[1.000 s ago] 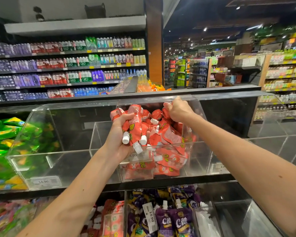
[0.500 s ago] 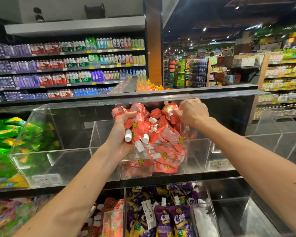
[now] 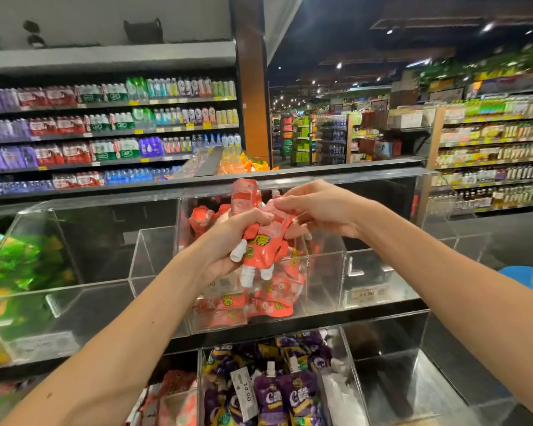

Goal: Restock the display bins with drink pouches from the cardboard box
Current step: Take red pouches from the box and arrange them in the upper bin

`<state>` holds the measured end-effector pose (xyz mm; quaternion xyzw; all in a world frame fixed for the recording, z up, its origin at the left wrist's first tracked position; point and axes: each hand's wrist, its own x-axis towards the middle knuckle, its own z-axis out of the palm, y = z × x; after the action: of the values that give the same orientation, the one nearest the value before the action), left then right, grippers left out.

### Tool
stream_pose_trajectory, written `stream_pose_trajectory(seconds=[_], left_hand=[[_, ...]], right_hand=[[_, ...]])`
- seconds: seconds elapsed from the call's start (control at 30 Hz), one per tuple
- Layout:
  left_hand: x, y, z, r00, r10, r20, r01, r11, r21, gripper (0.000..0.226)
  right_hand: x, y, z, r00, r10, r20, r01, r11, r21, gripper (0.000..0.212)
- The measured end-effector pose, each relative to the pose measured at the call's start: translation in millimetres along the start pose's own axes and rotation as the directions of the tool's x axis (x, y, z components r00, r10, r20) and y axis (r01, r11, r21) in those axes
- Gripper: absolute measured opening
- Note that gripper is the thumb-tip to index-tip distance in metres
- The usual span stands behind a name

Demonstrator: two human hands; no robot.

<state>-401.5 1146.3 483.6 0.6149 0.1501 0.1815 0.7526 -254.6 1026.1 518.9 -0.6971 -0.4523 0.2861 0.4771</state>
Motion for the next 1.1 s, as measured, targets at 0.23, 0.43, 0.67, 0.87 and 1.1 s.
stream_pose_trajectory(seconds=[0.23,0.43,0.67,0.87,1.1], left_hand=[[16,8,-2,0.986,-0.045,-0.160,0.000,0.962,-0.272,0.045],[18,5,-15,0.975,-0.050,-0.215,-0.012,0.961,-0.275,0.024],[23,1,-12,0.981,-0.022,-0.194,-0.017,0.980,-0.197,0.026],[24,-2,-13,0.978,-0.031,-0.206,-0.011,0.980,-0.201,0.026],[29,-8,-17,0.980,-0.039,-0.195,0.000,0.981,-0.193,0.025]], right_hand=[[-6,-5,-39,0.944,-0.150,-0.294,0.234,0.932,0.276,0.025],[5,3,-52,0.693,-0.638,-0.336,0.349,0.705,-0.617,0.029],[29,38,-44,0.708,-0.700,0.100,0.323,0.194,-0.926,0.042],[44,55,-43,0.604,-0.764,0.227,0.315,-0.032,-0.948,0.042],[51,79,-54,0.607,-0.782,0.141,0.241,0.012,-0.971,0.047]])
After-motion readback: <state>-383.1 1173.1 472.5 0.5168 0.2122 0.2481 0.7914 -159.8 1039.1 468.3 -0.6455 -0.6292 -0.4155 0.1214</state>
